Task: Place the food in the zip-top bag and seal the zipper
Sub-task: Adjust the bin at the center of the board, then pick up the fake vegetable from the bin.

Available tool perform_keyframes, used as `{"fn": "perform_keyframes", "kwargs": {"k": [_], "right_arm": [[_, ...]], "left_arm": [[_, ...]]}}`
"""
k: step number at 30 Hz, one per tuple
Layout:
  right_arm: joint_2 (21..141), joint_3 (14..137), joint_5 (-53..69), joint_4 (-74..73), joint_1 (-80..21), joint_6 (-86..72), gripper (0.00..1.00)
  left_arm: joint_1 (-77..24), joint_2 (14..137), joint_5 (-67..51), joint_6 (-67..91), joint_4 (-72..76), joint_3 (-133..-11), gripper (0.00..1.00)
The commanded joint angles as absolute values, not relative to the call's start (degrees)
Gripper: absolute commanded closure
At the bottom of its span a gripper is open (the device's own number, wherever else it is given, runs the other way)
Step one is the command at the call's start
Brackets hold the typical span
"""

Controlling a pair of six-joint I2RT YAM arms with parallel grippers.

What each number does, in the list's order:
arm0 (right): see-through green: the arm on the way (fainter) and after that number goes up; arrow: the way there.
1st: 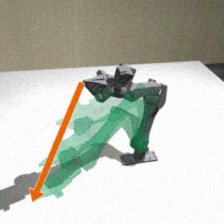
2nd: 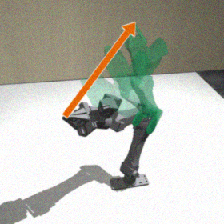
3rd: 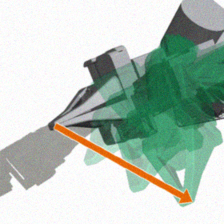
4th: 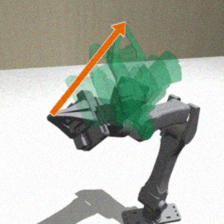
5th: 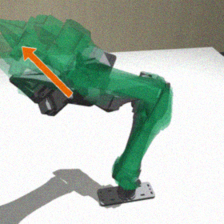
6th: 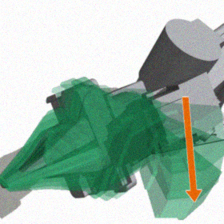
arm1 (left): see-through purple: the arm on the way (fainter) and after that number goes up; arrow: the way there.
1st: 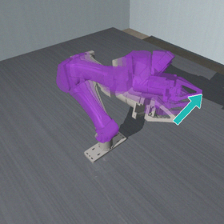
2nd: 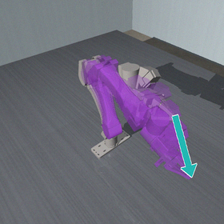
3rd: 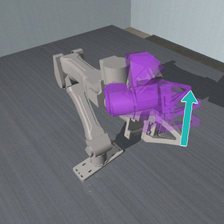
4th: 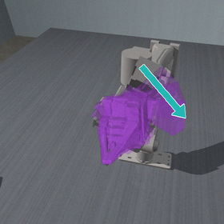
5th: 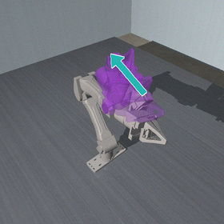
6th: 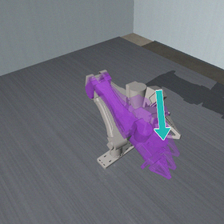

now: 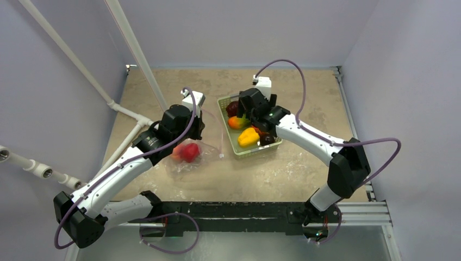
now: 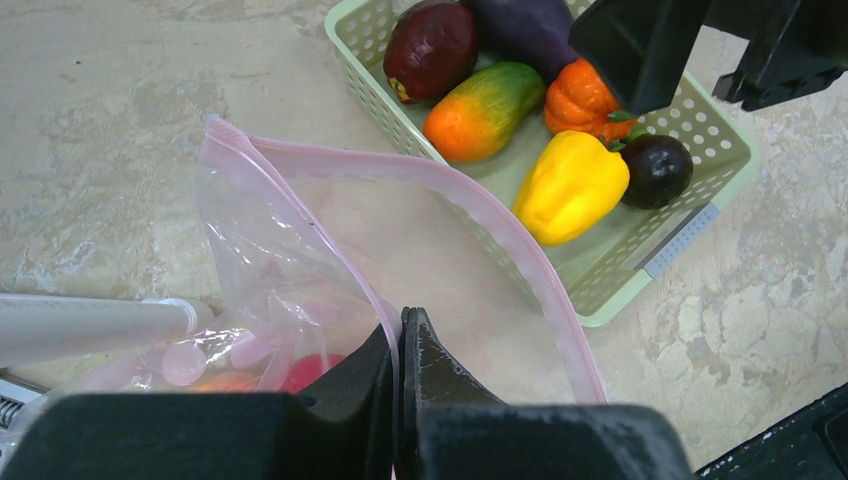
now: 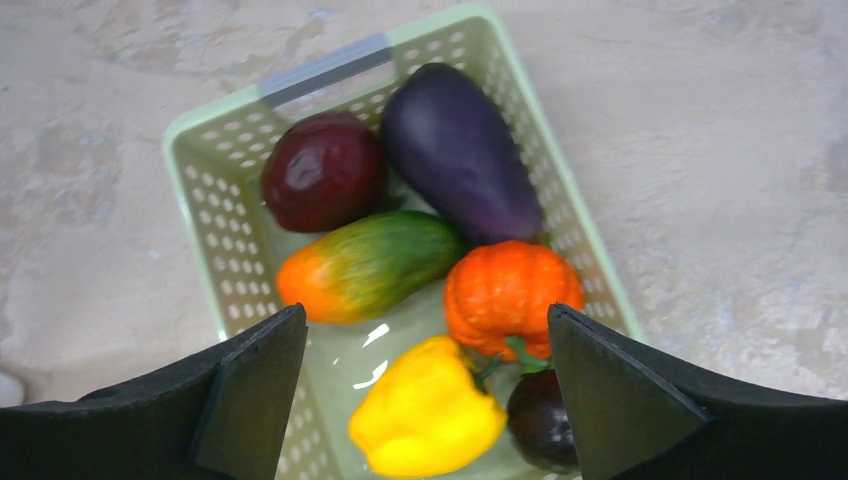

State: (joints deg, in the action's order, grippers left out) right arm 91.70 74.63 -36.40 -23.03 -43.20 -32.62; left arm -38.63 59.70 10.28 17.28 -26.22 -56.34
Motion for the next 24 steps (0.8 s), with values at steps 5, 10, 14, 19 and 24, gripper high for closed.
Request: {"fn": "perform_keyframes", "kwargs": {"k": [5,10,14,19,24], "right_arm": [[89.07,69.95,-34.46,-19.34,-39.60,-35.60,0.02],[90.35,68.13,-34.69,-18.68,-38.17,-37.05,0.01],[91.82,67.40,-34.98,-18.16,-37.52,-37.55,0.01],[94.19,66.80,-35.11,-17.00,-37.24,-37.68,0.01],[96.86,66.95,-35.73,-16.16,-36.86,-37.88,0.01]], "left_arm": [[-38.58,58.75,10.64,16.35,-24.34,-56.62,1.00],[-38.58,58.62,10.63,16.35,-24.34,-56.66,1.00],[-38.58,58.62,10.63,16.37,-24.35,-56.66,1.00],[-38.58,58.62,10.63,16.35,-24.33,-56.66,1.00],[-38.58,58.78,10.72,16.35,-24.34,-56.62,1.00]]}}
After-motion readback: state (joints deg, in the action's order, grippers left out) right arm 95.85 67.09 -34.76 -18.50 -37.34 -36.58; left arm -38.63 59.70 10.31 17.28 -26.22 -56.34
